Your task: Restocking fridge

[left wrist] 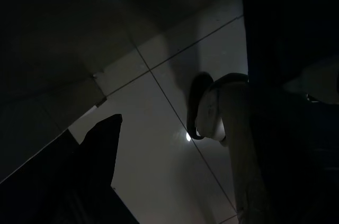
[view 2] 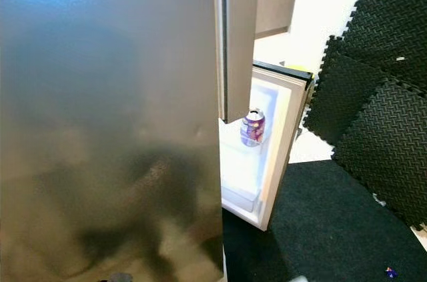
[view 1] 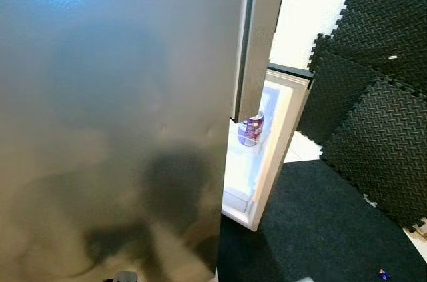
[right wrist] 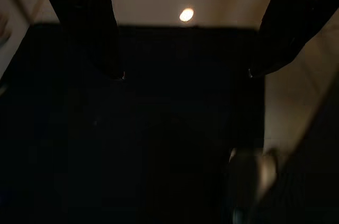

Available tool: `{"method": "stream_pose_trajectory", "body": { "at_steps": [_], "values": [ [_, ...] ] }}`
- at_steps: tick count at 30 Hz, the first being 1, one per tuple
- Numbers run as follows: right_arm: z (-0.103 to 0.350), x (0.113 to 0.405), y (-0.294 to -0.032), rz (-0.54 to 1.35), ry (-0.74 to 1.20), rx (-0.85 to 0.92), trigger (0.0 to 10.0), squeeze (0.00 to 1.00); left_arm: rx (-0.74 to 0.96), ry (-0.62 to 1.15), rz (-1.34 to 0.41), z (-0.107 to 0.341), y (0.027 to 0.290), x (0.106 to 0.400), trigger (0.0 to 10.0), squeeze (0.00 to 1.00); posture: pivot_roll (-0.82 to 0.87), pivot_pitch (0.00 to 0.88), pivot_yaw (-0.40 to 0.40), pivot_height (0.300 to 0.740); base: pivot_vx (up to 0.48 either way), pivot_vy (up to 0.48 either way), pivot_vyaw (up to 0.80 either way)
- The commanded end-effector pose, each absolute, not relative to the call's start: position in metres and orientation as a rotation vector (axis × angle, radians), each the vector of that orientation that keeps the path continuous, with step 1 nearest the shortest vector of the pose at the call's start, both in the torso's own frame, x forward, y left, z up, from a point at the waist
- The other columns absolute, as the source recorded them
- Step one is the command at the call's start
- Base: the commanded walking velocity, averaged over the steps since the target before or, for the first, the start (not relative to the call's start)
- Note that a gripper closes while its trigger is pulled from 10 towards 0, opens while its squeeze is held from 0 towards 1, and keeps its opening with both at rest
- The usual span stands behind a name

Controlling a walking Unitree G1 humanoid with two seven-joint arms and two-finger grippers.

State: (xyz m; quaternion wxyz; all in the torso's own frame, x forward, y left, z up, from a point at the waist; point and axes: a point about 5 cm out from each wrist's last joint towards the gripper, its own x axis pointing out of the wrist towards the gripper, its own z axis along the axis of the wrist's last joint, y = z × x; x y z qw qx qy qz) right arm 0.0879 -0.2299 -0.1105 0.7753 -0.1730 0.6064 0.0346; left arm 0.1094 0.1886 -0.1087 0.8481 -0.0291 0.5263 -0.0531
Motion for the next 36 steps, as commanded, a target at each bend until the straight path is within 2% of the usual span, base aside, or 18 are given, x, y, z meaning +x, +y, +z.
{"method": "stream_pose_trajectory", "body": {
  "at_steps": [1, 9, 36],
  "values": [
    [-0.109, 0.098, -0.225, 0.078, 1.276, -0.345, 10.0, 0.0, -0.046, 1.129, -0.122, -0.11, 0.188, 0.106, 10.0, 0.0, -0.06, 0.0, 0.0, 0.74, 0.0, 0.0, 0.0],
    [-0.105, 0.118, -0.221, 0.085, 1.224, -0.317, 10.0, 0.0, -0.025, 1.157, -0.146, -0.11, 0.19, 0.105, 10.0, 0.0, -0.05, 0.0, -0.002, 0.74, 0.0, 0.0, 0.0],
    [-0.106, 0.113, -0.222, 0.105, 1.248, -0.327, 10.0, 0.0, -0.034, 1.183, -0.159, -0.112, 0.188, 0.097, 10.0, 0.0, -0.05, 0.0, -0.004, 0.74, 0.0, -0.478, 0.0]
  ]
}}
